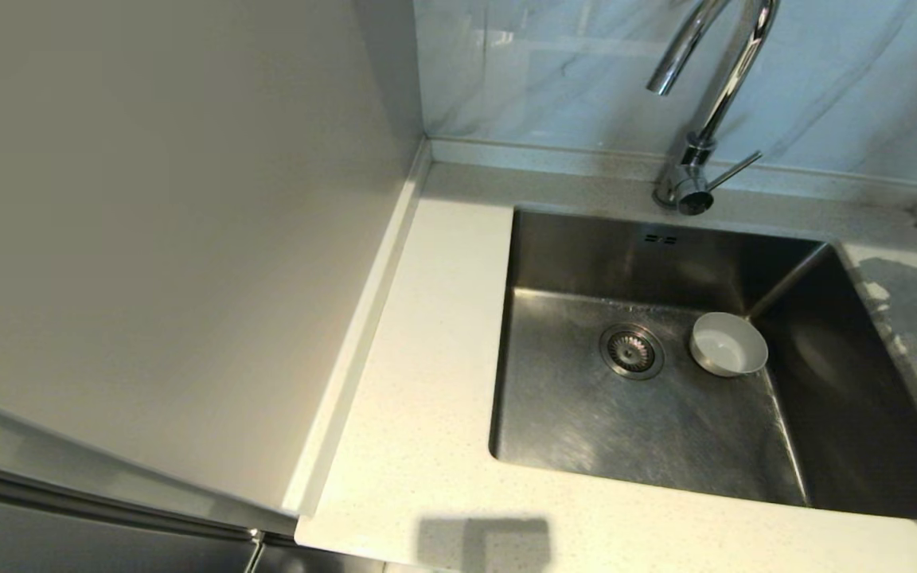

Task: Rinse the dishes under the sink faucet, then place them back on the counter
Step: Put a bowl into the sink

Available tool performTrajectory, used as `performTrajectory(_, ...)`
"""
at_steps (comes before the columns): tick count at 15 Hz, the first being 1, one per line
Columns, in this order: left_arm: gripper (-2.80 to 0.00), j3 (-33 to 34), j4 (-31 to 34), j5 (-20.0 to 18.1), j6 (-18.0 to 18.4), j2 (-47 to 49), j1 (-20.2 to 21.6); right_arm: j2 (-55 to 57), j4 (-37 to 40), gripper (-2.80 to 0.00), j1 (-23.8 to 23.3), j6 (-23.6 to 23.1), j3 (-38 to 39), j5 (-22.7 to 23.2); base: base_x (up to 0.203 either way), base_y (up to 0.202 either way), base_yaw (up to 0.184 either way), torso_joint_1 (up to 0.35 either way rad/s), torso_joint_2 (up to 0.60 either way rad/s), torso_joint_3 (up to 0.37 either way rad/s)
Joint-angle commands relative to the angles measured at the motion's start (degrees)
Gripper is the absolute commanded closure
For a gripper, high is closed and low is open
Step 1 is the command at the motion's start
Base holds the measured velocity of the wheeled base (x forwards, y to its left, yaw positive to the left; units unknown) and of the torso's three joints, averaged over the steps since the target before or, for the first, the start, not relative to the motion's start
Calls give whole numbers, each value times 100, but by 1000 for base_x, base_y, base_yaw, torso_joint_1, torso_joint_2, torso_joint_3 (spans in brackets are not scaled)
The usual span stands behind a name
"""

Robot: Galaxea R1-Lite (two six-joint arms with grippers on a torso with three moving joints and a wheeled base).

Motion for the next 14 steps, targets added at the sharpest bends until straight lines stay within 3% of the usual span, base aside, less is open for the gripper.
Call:
performTrajectory(1,0,0,-4,1,-7,-18,1,-127,-21,0,24,-8,9,6,0,0,0,0,0,0)
performTrajectory(7,0,0,-4,1,-7,-18,1,-852,-27,0,458,2,538,185,0,0,0,0,0,0)
performTrajectory(10,0,0,-4,-4,-7,-18,1,-1558,-296,0,1114,88,1617,301,0,0,0,0,0,0)
performTrajectory(14,0,0,-4,1,-7,-18,1,-2475,-1882,0,2288,131,3738,319,0,0,0,0,0,0)
